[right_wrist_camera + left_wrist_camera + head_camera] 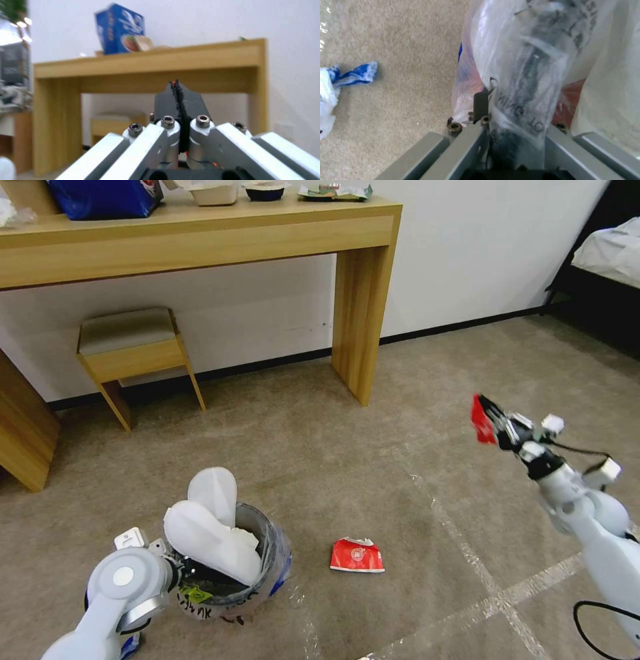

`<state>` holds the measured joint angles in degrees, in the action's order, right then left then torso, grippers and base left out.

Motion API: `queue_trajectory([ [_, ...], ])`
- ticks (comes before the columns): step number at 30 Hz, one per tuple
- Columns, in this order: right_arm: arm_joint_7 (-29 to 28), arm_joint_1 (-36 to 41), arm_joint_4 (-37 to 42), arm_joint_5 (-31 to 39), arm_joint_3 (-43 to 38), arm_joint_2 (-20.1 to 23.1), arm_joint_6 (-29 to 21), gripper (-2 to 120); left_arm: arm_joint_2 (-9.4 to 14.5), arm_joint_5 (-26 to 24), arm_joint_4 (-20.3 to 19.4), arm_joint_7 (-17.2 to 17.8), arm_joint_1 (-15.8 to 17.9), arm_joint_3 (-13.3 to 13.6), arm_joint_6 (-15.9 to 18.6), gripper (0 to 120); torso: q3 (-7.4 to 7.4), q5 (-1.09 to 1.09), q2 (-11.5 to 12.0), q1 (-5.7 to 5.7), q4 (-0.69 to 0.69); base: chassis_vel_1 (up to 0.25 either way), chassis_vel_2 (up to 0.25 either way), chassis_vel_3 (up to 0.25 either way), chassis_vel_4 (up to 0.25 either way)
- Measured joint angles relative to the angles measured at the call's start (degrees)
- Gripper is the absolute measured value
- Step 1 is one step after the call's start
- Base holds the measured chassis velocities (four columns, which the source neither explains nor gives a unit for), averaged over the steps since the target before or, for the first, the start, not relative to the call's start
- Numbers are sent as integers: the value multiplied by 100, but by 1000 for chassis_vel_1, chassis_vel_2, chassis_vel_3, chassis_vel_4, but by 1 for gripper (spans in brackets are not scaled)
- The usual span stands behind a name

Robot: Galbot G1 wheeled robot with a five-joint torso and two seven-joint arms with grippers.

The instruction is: Pick up the trash bin and place the garbage on the floor into it.

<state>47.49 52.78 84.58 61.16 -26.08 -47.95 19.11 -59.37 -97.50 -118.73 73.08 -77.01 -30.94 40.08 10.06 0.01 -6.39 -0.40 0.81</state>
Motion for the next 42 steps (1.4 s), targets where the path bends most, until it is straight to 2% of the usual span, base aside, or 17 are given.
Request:
queue_trajectory([
  [9, -53, -83, 255, -177, 192, -71, -76, 0, 277, -383, -295, 253, -55, -212, -72, 0, 0, -1, 0, 0, 1, 0, 0, 0, 0],
  [10, -23, -63, 254, -183, 196, -99, -79, 0, 369, -517, -406, 335, -73, -289, -106, 0, 0, 0, 0, 0, 0, 0, 0, 0, 0],
  [16, 63, -6, 476, -75, 230, -91, -152, 0, 520, -758, -724, 403, -96, -383, -167, 0, 0, -2, 0, 0, 2, 0, 0, 0, 0],
  [23, 56, -174, 1353, 325, 688, -53, -417, 0, 630, -1204, -1047, 463, -13, -377, -239, 0, -1, 1, 0, 0, 1, 0, 0, 0, 0],
  [31, 5, -621, 1882, 115, 1772, -285, -498, 0, 619, -1212, -1022, 476, 5, -290, -249, 0, -1, 0, -1, 0, 0, 0, 0, 0, 0],
  [42, -51, -1486, 1965, -18, 3020, -711, -567, 0, 534, -1130, -804, 456, 68, -195, -244, 0, 0, 1, -1, 0, 1, 0, 0, 0, 0],
])
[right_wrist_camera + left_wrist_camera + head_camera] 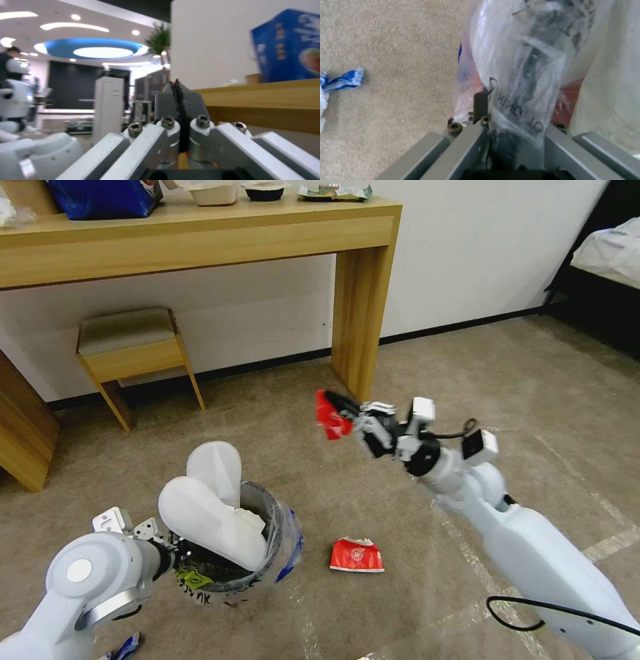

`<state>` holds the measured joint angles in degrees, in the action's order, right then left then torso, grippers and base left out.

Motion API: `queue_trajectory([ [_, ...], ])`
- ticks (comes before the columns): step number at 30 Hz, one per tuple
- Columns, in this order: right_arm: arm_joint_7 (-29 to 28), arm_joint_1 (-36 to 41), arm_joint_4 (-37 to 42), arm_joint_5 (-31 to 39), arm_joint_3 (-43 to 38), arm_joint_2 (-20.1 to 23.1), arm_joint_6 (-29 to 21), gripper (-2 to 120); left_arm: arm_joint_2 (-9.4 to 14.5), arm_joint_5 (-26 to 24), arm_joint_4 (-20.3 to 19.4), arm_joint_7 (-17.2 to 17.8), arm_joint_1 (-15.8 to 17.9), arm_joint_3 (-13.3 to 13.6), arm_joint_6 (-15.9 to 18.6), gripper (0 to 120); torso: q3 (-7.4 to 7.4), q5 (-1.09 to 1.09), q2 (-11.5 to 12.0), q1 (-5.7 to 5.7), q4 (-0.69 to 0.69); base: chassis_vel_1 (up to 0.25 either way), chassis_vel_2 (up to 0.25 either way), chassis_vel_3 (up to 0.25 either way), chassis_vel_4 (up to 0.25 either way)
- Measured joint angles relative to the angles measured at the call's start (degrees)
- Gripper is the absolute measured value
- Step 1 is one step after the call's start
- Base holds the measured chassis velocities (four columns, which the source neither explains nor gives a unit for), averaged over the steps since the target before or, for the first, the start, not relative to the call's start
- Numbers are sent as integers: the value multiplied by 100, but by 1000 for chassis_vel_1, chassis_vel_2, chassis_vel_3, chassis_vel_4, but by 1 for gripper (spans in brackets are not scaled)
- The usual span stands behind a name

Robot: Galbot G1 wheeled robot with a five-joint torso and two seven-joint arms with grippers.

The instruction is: Pick up the trash bin and place the garbage on the floor into it.

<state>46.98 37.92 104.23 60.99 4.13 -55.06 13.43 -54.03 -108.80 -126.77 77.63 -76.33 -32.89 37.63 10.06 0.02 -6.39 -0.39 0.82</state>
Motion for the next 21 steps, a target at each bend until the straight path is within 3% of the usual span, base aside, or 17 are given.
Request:
queue_trajectory([
  [10, -122, -814, -289, -7, 1217, -720, -40, 0, -18, 64, 143, -18, 26, -8, 5, 0, 0, -1, 0, 0, 0, 0, 0, 0, 0],
  [21, -150, -967, -465, -54, 1868, -1291, -51, 0, -78, 154, 250, -44, 115, 52, 5, 0, 0, -1, 0, 0, 1, 0, 0, 0, 0],
])
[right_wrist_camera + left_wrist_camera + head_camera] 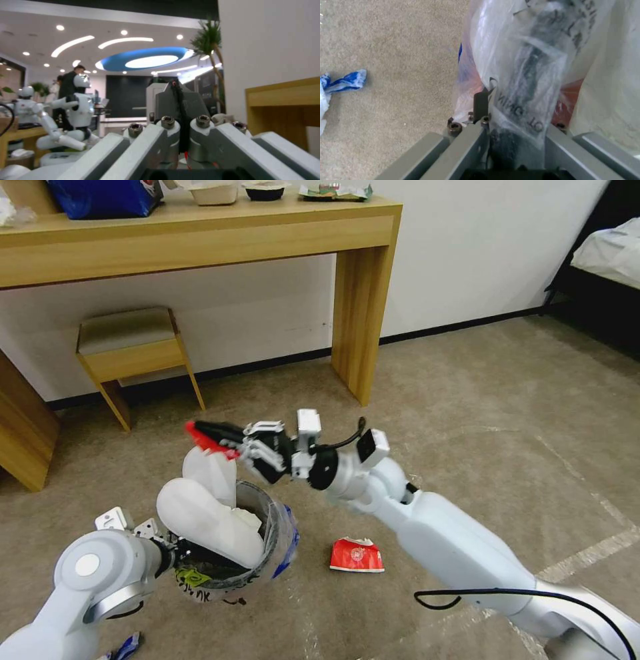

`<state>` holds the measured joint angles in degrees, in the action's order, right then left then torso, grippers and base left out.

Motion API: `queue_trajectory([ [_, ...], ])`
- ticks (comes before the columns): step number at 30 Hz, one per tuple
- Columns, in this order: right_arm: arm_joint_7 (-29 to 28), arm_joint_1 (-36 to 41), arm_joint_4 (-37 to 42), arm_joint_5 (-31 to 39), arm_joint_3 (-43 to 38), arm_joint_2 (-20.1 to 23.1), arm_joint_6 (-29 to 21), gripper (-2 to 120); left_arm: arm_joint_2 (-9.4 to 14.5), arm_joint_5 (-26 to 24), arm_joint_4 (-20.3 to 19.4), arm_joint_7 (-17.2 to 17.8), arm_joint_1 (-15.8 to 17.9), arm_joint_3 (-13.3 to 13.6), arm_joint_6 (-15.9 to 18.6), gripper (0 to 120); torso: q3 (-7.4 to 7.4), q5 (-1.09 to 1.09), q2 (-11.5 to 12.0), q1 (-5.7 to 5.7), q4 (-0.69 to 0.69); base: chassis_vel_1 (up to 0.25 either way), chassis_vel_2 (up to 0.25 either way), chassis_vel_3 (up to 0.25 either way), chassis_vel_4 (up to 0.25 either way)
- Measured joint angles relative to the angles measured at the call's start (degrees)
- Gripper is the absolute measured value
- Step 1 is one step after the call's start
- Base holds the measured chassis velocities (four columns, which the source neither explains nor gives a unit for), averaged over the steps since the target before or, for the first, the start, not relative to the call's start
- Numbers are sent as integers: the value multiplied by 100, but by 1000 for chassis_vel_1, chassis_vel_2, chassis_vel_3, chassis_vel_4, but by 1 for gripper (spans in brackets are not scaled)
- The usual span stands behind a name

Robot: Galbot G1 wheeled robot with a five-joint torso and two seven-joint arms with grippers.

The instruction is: Pick up the trash bin and place the garbage on the floor into it.

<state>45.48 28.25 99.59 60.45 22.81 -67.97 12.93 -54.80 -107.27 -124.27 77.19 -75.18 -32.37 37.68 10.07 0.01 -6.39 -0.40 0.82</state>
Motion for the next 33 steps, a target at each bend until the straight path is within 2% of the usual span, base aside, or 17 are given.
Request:
queue_trajectory([
  [11, -59, 35, -44, -79, 437, -286, 0, 0, -45, 157, 121, -60, -6, -32, -4, 0, -1, 0, 0, 0, -1, 0, 0, 0, 0],
  [22, -154, 488, -207, -142, 437, -253, 32, 0, -130, 261, 175, -82, 29, -17, -20, 0, -1, -1, 0, 0, 0, 0, 0, 0, 0],
  [33, -17, 955, -632, -446, 189, -213, 140, 0, -140, 270, 52, -87, -62, -66, -32, 0, -1, -1, 1, 0, 0, 0, 0, 0, 0],
])
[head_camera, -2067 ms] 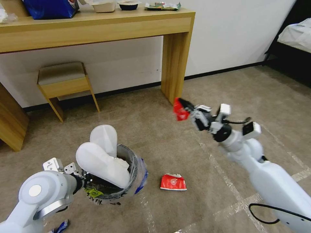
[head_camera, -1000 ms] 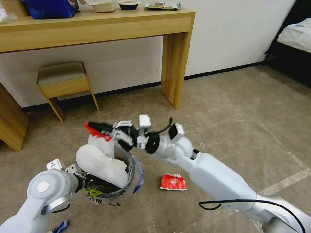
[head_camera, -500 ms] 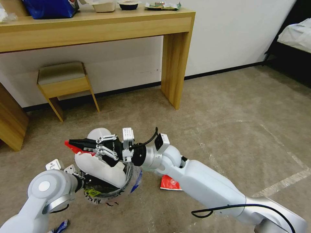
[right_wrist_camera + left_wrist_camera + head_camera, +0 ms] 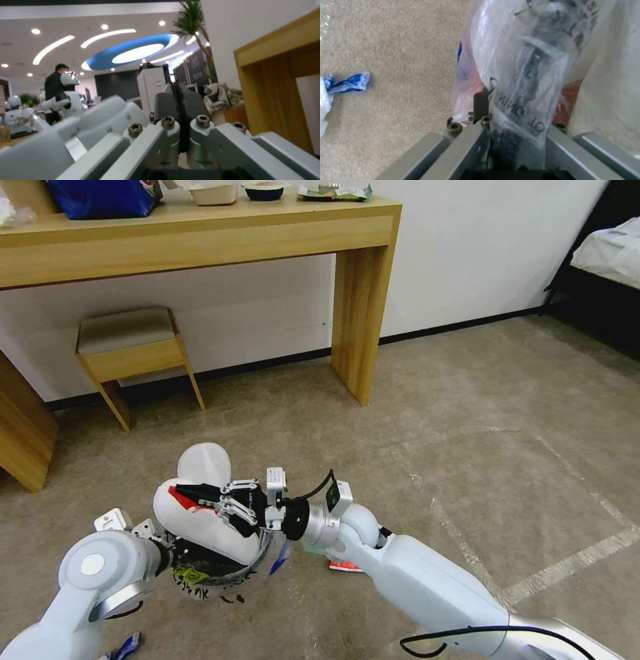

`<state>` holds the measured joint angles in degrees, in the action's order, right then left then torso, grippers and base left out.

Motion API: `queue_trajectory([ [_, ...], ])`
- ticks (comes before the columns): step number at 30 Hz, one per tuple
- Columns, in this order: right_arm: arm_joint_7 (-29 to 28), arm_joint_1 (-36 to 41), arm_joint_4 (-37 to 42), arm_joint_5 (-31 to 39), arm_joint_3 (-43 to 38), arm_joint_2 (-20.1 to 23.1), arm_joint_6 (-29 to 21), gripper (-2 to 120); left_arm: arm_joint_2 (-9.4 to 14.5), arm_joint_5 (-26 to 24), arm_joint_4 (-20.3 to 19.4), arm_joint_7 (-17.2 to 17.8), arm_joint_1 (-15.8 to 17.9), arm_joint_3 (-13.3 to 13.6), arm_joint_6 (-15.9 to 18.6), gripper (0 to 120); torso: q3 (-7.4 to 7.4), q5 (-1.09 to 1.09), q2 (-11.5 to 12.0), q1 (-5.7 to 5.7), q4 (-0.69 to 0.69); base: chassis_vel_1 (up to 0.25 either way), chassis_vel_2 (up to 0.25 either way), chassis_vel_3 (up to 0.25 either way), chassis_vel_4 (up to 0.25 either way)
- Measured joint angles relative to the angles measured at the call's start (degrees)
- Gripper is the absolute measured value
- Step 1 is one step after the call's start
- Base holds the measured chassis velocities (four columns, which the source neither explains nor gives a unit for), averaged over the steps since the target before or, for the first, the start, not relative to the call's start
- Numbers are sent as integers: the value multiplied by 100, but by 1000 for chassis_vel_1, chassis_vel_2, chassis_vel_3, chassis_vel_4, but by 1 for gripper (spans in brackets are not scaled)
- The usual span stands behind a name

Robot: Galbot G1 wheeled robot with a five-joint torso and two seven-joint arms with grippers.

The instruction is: Pick up the trash bin and place the garbage on the floor into it.

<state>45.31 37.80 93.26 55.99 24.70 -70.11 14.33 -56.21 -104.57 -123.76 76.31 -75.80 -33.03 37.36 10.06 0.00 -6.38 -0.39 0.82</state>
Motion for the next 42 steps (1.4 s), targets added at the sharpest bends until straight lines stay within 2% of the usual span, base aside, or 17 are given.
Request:
queue_trajectory([
  [11, 164, 231, -808, -249, -60, -255, 153, 0, 26, -34, -156, 0, -53, -80, -21, 0, 0, 0, 0, 0, 0, 0, 0, 0, 0],
  [26, 16, 403, -1291, -347, -79, -407, 280, 0, 38, -58, -251, 0, -55, -95, -36, 0, 0, 0, 0, 0, 0, 0, 0, 0, 0],
  [35, -270, 367, -1356, -504, -9, -455, 423, 1, -1, -49, -257, -5, -53, -71, -36, 0, 0, 0, 0, 0, 0, 0, 0, 0, 0],
  [36, -277, 362, -1371, -534, 5, -458, 437, 8, -3, -48, -257, -7, -47, -67, -36, 0, 0, 0, 0, 0, 0, 0, 0, 0, 0],
  [39, -282, 352, -1377, -541, 8, -460, 439, 13, -3, -47, -254, -9, -45, -67, -36, 0, 0, 0, 0, 0, 0, 0, 0, 0, 0],
  [41, -295, 339, -1374, -537, 4, -460, 431, 26, -7, -44, -244, -11, -48, -67, -36, 0, 0, 0, -1, 0, 0, 0, 0, 0, 0],
  [42, -295, 339, -1374, -537, 4, -460, 431, 26, -7, -44, -244, -11, -48, -67, -36, 0, 0, 0, -1, 0, 0, 0, 0, 0, 0],
])
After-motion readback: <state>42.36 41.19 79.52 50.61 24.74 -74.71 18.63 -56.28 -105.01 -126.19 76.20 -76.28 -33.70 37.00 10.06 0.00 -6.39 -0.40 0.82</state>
